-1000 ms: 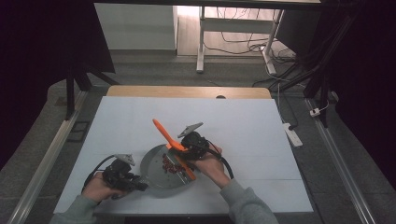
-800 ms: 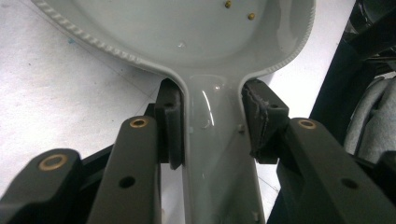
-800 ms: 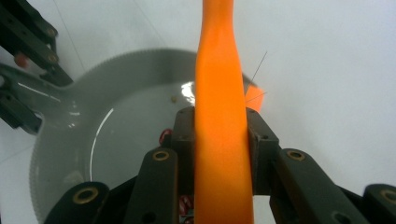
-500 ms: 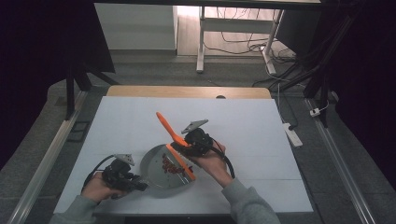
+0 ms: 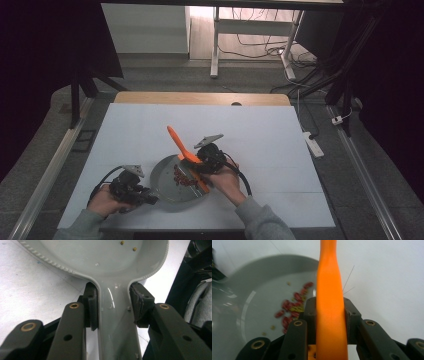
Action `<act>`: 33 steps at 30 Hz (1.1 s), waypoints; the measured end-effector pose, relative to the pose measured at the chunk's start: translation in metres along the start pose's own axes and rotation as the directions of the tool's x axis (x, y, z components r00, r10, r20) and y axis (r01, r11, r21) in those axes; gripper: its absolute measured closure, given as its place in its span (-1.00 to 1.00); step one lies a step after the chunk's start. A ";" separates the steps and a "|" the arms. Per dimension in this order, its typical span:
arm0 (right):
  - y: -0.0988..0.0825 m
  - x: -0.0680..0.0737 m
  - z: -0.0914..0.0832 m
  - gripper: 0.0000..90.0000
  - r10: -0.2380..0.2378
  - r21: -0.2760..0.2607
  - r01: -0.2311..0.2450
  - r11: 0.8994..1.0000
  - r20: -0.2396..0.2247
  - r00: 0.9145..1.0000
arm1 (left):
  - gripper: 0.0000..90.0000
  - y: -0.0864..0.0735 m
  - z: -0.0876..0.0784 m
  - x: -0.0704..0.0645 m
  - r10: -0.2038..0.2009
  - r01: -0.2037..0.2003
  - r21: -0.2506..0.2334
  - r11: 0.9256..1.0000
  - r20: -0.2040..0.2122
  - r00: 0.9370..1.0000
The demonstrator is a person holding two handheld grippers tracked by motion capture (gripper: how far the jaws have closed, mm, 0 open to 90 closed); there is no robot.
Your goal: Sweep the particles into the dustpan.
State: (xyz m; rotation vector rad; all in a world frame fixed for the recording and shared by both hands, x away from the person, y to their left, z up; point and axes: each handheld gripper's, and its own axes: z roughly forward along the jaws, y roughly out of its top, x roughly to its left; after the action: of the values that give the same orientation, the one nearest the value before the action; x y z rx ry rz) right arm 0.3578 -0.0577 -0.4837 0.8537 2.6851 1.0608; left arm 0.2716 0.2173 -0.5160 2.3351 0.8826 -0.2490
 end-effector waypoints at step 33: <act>-0.001 -0.020 -0.006 0.57 -0.002 -0.008 0.003 1.000 0.080 0.997 | 0.38 -0.003 -0.003 0.001 -0.021 0.021 -0.009 1.000 0.000 1.000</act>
State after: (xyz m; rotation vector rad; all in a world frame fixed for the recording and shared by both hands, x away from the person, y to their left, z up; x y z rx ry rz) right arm 0.3723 -0.0731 -0.4813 0.8720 2.6139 1.0130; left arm 0.2702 0.2215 -0.5156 2.3187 0.9065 -0.2534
